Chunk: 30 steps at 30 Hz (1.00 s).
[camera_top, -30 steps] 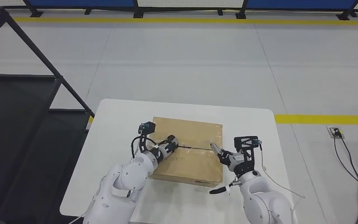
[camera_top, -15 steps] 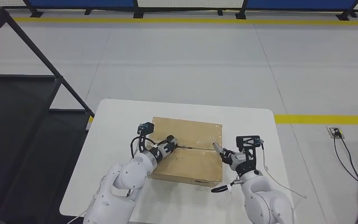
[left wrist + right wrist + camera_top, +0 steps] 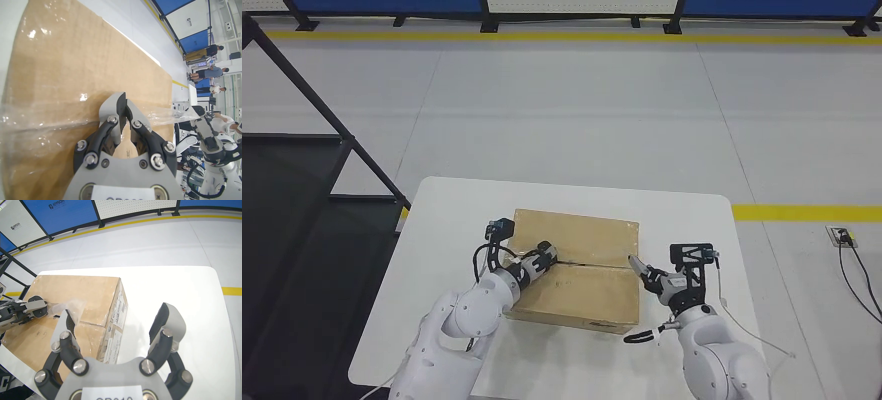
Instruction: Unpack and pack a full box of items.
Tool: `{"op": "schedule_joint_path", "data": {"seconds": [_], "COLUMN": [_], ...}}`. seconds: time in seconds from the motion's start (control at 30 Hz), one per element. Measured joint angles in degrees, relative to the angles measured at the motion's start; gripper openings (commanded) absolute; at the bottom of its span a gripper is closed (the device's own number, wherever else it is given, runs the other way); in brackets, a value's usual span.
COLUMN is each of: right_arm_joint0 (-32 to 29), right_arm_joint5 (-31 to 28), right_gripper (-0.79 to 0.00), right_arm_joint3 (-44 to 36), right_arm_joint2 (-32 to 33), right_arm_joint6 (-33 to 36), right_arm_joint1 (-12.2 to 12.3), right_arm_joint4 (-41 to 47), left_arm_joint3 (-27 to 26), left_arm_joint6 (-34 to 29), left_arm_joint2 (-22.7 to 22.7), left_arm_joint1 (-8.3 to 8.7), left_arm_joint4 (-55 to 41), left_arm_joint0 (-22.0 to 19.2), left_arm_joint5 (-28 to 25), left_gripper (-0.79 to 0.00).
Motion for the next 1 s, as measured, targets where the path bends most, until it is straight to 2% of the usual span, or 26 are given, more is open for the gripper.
{"op": "schedule_joint_path", "data": {"seconds": [0.4, 0.57, 0.67, 0.77, 0.83, 0.9, 1.0], "right_arm_joint0": [-2.27, -2.55, -1.38, 1.75, 4.65, 7.44, 7.63], "right_arm_joint5": [2.06, 3.54, 0.2, -4.0, -3.62, -0.75, -0.39], "right_gripper": [0.0, 0.0, 0.0, 0.0, 0.0, 0.0, 0.0], "right_arm_joint3": [-1.57, -2.18, -1.94, -1.02, -0.18, 0.53, 0.6], "right_arm_joint2": [2.33, 3.19, 2.33, 0.5, -0.81, -2.38, -2.48], "right_arm_joint6": [-1.57, -4.01, -4.99, -2.47, -0.08, 2.33, 2.5], "right_arm_joint1": [0.14, -0.07, -0.21, -0.23, -0.31, -0.43, -0.45], "right_arm_joint4": [0.74, 4.16, 8.69, 11.27, 10.4, 7.2, 6.83], "left_arm_joint3": [0.02, 0.01, -0.13, -0.39, -0.66, -1.01, -1.59], "left_arm_joint6": [0.13, 0.26, 0.34, 0.6, 0.7, 0.85, 1.23], "left_arm_joint2": [0.35, 0.68, 0.79, 0.87, 0.9, 0.91, 0.89], "left_arm_joint1": [0.04, 0.02, 0.0, -0.01, 0.0, 0.01, 0.01], "left_arm_joint4": [-0.34, -0.42, -0.6, -0.77, -0.91, -1.13, -1.57], "left_arm_joint0": [-0.04, -0.09, -0.12, -0.01, 0.14, 0.34, 0.65], "left_arm_joint5": [-0.09, -0.06, 0.01, 0.03, -0.07, -0.27, -0.51], "left_gripper": [-0.785, -0.785, -0.785, -0.785, -0.785, -0.785, -0.785]}}
